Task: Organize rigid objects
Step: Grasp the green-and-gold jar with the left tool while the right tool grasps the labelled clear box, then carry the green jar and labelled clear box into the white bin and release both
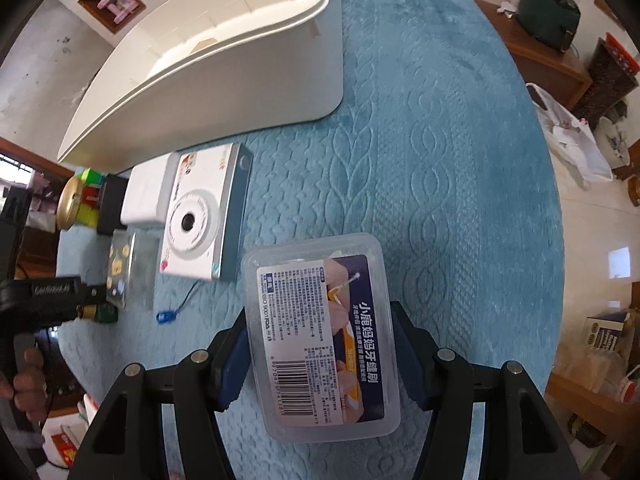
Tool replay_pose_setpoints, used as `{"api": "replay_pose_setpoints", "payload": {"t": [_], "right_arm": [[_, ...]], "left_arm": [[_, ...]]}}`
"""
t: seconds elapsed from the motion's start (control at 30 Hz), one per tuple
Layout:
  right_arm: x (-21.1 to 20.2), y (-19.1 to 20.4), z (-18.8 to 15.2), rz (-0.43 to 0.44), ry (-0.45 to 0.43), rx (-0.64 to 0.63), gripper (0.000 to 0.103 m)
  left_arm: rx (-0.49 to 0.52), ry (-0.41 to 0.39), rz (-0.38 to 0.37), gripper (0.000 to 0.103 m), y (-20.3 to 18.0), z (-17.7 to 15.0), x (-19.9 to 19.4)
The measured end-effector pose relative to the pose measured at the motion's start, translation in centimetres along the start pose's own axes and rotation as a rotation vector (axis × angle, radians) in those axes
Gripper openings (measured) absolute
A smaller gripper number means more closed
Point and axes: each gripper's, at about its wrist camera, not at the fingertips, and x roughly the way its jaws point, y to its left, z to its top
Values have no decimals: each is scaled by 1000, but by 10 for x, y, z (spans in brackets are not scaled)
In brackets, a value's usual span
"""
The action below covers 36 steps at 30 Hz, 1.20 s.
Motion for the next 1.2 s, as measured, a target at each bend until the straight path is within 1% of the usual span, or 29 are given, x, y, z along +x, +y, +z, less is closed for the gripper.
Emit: {"api": "replay_pose_setpoints", "payload": {"t": [0.07,0.1,0.23,0.33,0.5,0.73,0.83,0.97,1.1,1.2], "right_arm": [[-2,-2,-4,13,7,-23,63],[-3,-2,-6,16,-1,-38,63],[-5,-2,-12,44,14,-77,63],[-6,-2,-15,67,26,-117,63],[-9,15,-26,109,34,-224,63],[-21,48,-37,184,-3,-377,63],[-25,60,-35,216,-18,-421,63],[-32,75,-33,253,-52,-478,63],[-43,94,-31,290,-97,-497,63],[-51,107,-25,305,-137,-497,63]], "left_arm": [[-19,-4,-3,47,2,-2,0],[-33,-7,-6,47,7,-3,0],[-92,-6,-19,47,25,-10,-1],[-124,-8,-28,47,32,-21,0],[-188,5,-54,47,48,-42,5],[-261,-5,-58,47,78,-71,2],[-268,-13,-52,46,86,-73,-2],[-274,-25,-53,46,98,-76,-18],[-257,-46,-44,46,113,-74,-35],[-228,-69,-34,46,118,-70,-50]]}}
